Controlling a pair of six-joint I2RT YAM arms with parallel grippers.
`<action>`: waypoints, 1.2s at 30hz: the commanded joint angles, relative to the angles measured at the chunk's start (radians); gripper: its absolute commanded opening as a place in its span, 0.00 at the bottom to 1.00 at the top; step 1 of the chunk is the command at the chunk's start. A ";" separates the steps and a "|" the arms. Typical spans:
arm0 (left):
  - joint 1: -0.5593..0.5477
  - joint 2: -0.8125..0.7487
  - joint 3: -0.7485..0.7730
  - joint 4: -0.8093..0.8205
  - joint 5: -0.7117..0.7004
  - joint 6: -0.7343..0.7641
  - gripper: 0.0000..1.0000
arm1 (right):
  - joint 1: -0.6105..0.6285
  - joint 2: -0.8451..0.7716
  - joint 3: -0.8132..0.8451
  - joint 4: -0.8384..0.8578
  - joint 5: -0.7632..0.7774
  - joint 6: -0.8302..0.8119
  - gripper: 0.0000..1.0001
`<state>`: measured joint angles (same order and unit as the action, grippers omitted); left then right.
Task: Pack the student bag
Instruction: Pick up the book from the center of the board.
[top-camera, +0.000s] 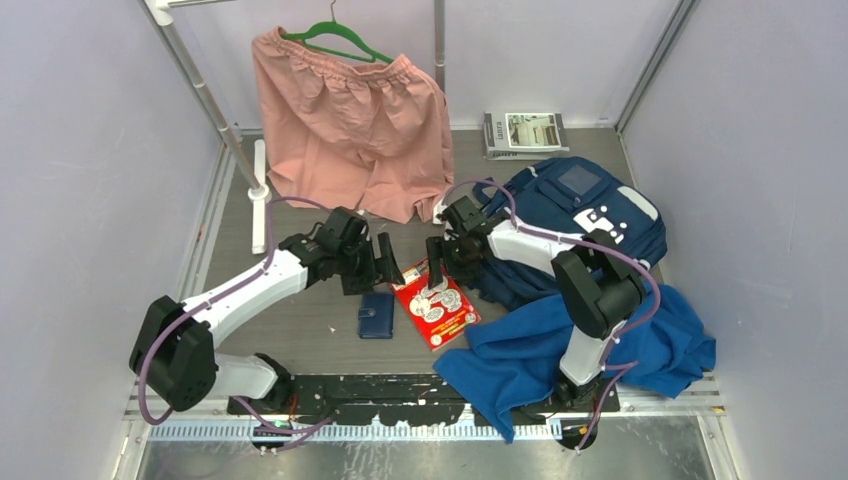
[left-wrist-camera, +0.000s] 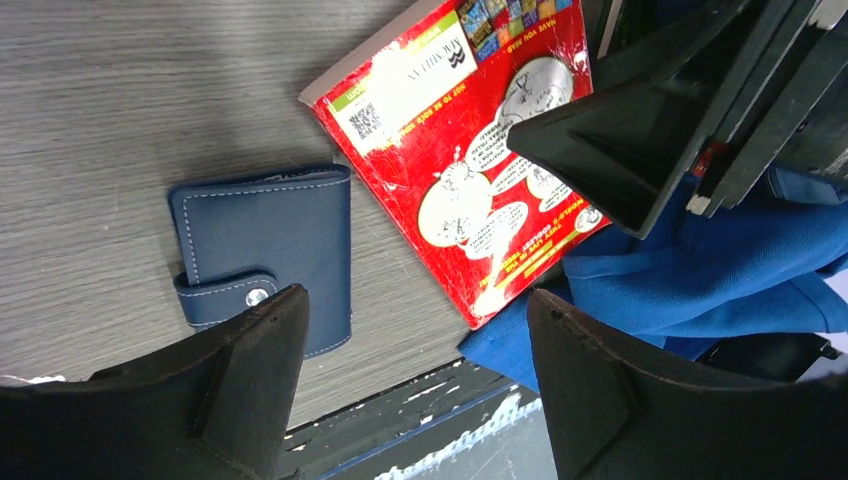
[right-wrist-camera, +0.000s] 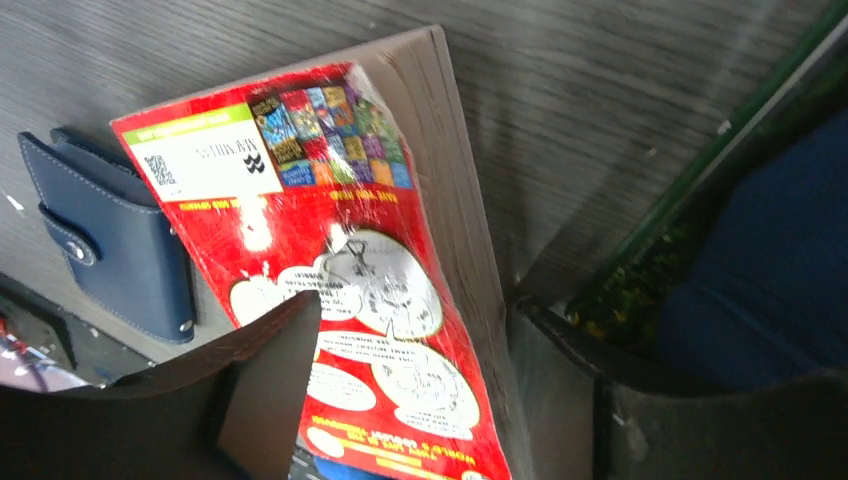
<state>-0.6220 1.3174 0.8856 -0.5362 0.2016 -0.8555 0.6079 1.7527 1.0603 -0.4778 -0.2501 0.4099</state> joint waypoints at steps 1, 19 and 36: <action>0.026 -0.032 0.001 0.008 0.013 0.015 0.80 | 0.027 0.036 -0.014 0.044 -0.022 -0.018 0.69; 0.086 -0.145 0.028 -0.046 -0.005 0.174 0.82 | 0.027 -0.164 0.103 -0.020 0.008 0.124 0.01; 0.238 -0.051 -0.210 0.401 0.468 -0.013 0.95 | -0.102 -0.357 -0.109 0.412 -0.326 0.362 0.01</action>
<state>-0.3874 1.2499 0.7158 -0.3645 0.5053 -0.7853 0.5323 1.4563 0.9874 -0.2863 -0.4110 0.6552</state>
